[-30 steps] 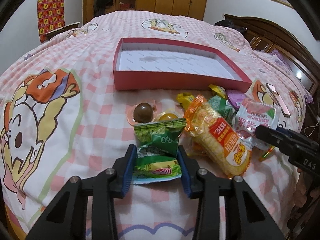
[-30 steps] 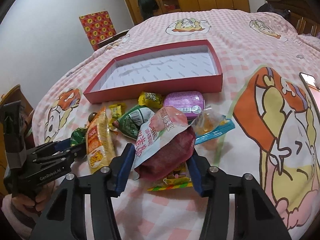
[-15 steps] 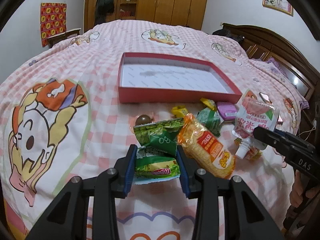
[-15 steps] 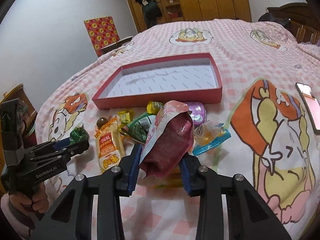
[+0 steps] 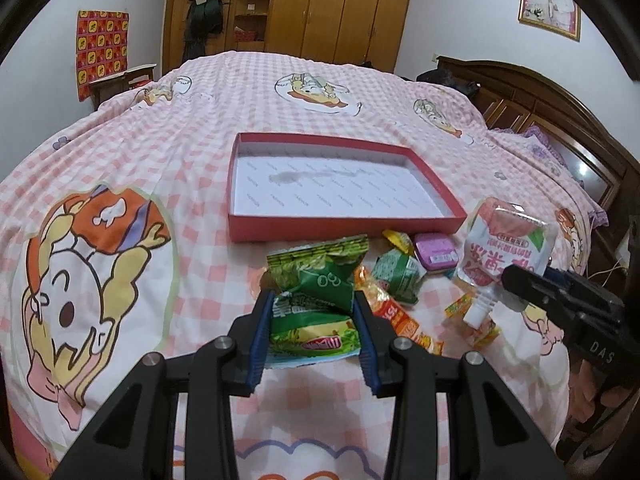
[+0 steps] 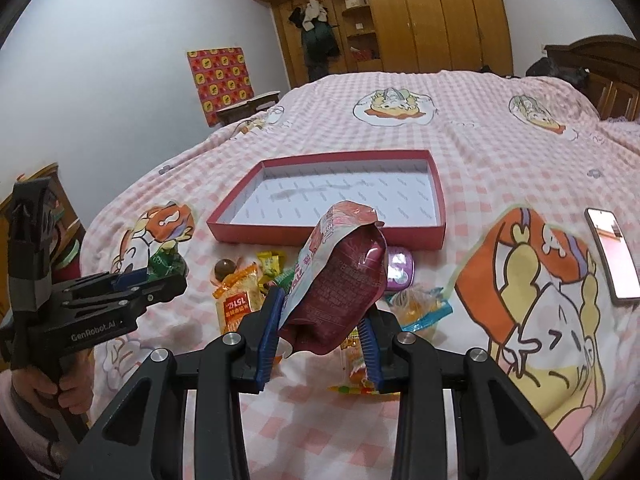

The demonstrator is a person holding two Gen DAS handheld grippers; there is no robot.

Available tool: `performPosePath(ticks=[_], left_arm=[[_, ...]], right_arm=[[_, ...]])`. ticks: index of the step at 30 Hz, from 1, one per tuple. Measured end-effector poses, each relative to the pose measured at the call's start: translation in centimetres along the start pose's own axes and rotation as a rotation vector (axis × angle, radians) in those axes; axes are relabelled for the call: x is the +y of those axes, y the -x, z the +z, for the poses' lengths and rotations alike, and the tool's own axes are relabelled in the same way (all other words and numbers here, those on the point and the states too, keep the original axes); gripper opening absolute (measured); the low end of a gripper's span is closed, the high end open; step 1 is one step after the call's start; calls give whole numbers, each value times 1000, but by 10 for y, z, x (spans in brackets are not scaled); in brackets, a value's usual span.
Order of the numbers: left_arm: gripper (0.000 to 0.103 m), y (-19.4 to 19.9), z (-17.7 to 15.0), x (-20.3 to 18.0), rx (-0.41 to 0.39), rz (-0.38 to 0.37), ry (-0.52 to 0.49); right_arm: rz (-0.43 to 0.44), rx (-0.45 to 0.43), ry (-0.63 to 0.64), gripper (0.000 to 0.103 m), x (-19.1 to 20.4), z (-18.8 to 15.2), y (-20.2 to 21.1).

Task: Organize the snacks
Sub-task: 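Carry the green packet with the left tool while the right tool carries the pouch over the pink box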

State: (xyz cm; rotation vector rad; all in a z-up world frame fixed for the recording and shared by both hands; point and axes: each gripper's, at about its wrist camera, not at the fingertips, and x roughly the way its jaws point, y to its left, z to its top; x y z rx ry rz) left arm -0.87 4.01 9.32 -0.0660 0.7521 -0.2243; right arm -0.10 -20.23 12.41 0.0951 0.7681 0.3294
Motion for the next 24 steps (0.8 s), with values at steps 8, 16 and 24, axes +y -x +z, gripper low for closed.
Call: performPosePath(ticks=[8, 16, 24], left_arm=[[40, -6, 25, -2, -6, 5, -10], [40, -13, 53, -7, -35, 6, -38], [40, -24, 76, -11, -60, -5, -50]], right_arm=[[14, 3, 5, 37, -5, 14, -1], [14, -5, 45, 37, -8, 37, -2], [8, -2, 71, 37, -14, 58, -15]])
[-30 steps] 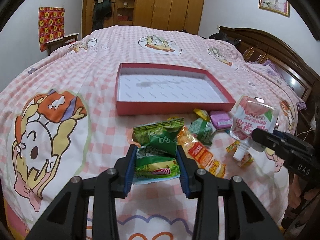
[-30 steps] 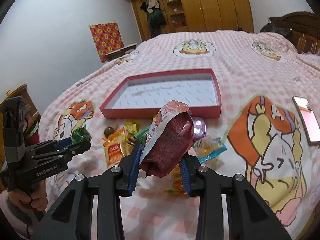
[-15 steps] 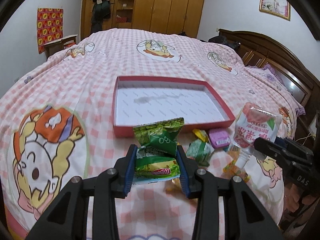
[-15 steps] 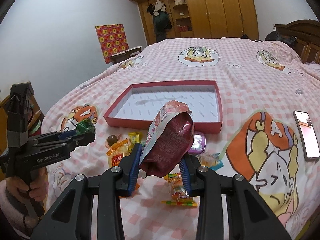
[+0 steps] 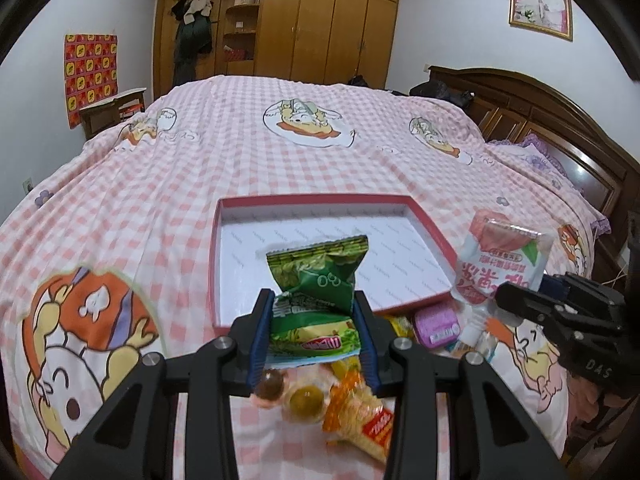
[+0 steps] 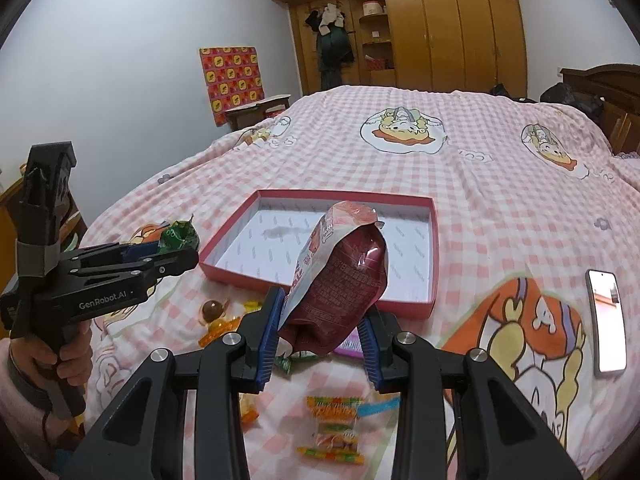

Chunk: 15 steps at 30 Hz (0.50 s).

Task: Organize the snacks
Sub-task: 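Carry the green packet with the left tool while the right tool carries the pouch over the pink box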

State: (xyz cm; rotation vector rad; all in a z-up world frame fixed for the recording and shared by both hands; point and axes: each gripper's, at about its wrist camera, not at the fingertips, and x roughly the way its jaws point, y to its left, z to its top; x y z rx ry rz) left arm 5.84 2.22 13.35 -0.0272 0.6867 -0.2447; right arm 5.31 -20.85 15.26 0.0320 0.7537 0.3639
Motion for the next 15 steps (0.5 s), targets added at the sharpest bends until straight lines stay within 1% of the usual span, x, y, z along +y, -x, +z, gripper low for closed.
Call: performPosePath(ticks=[4, 8, 15], left_arm=[[40, -10, 9, 0, -7, 0, -14], [40, -23, 17, 1, -18, 20, -35], [40, -49, 32, 10, -10, 36, -27]], right_arm=[[-2, 14, -6, 37, -10, 11, -13], [-4, 29, -18, 37, -19, 21, -26], [-20, 63, -26, 37, -29, 34, -52]])
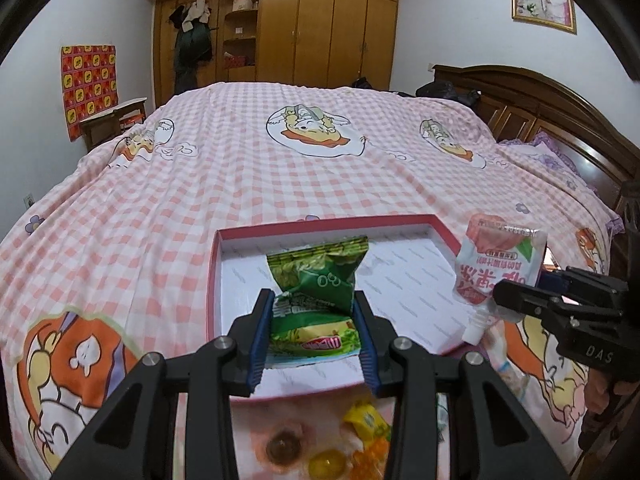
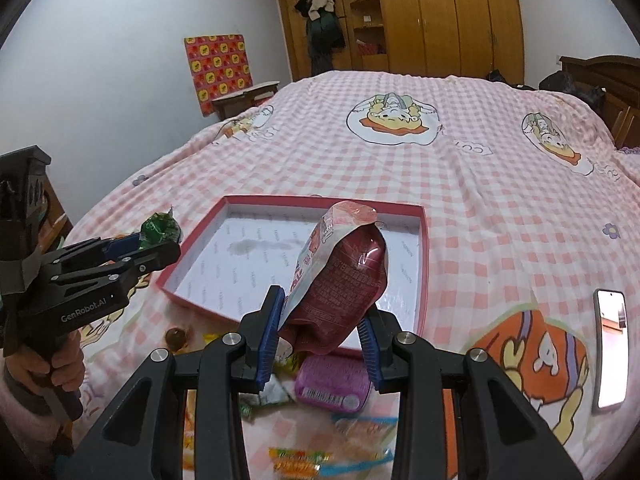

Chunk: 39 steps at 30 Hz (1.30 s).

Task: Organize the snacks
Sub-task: 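Carry the green packet with the left tool while the right tool carries the pouch over the pink box, then open the left tool to drop the green packet while the right tool releases the pouch into the box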

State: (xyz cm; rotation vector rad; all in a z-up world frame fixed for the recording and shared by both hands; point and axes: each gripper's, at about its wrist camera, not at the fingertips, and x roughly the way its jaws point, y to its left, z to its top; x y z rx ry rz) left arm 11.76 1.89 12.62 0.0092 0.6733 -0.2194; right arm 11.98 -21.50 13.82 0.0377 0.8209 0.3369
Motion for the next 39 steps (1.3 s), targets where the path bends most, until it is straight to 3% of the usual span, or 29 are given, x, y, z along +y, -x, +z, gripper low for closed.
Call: performPosePath(ticks=[19, 39], left_arm=[[40, -86, 16, 14, 90, 24, 57], [42, -132, 17, 25, 151, 35, 72]], right_arm=[[18, 56, -59, 37, -23, 28, -66], [85, 82, -142, 37, -47, 31, -110]])
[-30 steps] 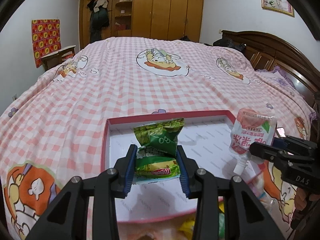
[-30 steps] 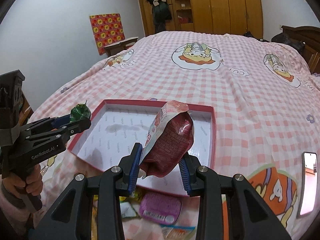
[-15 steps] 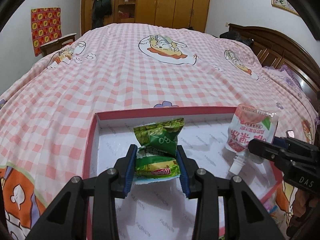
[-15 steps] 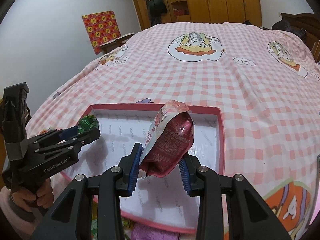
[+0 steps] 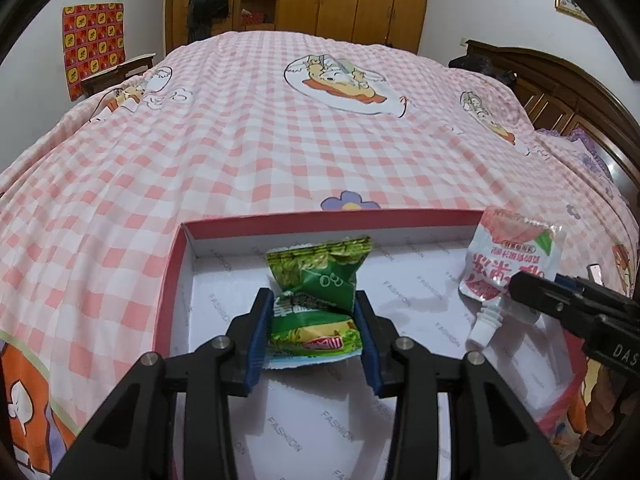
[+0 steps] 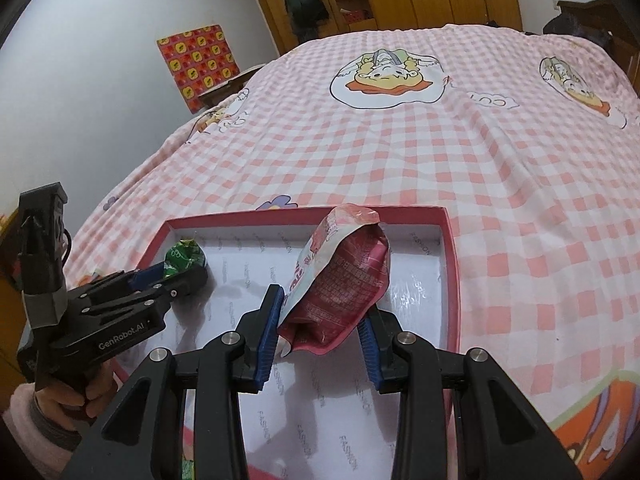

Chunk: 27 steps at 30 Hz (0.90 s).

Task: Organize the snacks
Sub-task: 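Open the left tool to drop the green packet while the right tool releases the pouch into the box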

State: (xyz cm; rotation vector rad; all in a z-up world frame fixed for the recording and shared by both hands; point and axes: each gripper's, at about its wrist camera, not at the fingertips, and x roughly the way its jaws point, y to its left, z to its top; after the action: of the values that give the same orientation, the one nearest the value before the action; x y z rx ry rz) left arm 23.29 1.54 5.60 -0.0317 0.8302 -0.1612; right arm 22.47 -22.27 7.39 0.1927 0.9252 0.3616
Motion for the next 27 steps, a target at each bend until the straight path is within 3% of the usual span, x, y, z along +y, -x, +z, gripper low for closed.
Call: performPosePath(ticks=[13, 21, 25, 27], left_arm=[[44, -2, -2, -1, -9, 14, -7], [55, 1, 0, 0, -10, -14, 3], [69, 7, 2, -1, -27, -3, 4], [70, 11, 3, -1, -38, -5, 7]], right_arm=[[-20, 8, -21, 40, -6, 1, -6], [-47, -6, -21, 59, -6, 1, -1], [-62, -18, -13, 66, -4, 2, 2], [-65, -29, -15, 67, -5, 2, 4]])
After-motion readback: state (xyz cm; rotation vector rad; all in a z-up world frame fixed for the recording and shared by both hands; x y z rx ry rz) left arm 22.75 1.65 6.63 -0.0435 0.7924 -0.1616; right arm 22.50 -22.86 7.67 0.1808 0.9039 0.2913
